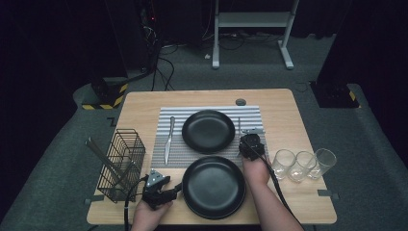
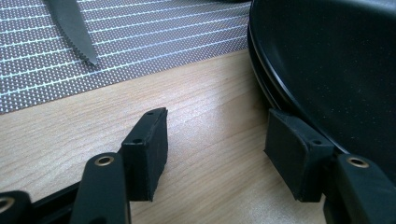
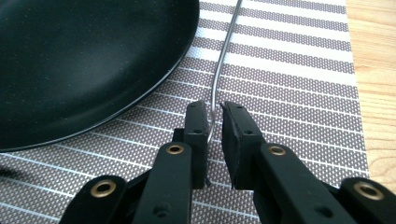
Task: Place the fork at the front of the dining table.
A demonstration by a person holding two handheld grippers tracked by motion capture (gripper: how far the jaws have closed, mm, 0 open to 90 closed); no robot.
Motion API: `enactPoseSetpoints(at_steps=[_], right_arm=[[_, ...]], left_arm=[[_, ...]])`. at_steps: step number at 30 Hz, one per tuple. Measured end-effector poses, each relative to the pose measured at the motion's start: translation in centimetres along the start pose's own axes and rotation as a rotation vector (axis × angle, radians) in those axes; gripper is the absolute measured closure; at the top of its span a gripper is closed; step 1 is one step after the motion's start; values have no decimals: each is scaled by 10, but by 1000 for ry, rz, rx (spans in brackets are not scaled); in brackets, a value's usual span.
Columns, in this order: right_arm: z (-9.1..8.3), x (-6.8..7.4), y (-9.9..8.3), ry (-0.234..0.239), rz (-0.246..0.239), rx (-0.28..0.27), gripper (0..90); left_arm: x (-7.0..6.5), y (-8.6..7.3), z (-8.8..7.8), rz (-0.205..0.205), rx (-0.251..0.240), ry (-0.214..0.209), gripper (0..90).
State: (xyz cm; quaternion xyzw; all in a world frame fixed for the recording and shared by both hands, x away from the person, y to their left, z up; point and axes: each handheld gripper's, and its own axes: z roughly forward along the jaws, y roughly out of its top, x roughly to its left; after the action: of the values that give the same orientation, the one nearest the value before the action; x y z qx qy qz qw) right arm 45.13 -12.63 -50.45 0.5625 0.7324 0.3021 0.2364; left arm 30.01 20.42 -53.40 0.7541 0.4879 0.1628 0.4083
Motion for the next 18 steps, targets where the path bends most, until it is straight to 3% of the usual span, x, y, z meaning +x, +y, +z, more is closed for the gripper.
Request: enactPoseSetpoints(at_steps=[12, 18], right_arm=[[3, -5, -4, -19, 15, 8, 690], [2, -6, -3, -26, 17, 3, 681]], left_arm=[[0, 0, 0, 2, 1, -1, 393], [0, 0, 0, 2, 1, -1, 393]])
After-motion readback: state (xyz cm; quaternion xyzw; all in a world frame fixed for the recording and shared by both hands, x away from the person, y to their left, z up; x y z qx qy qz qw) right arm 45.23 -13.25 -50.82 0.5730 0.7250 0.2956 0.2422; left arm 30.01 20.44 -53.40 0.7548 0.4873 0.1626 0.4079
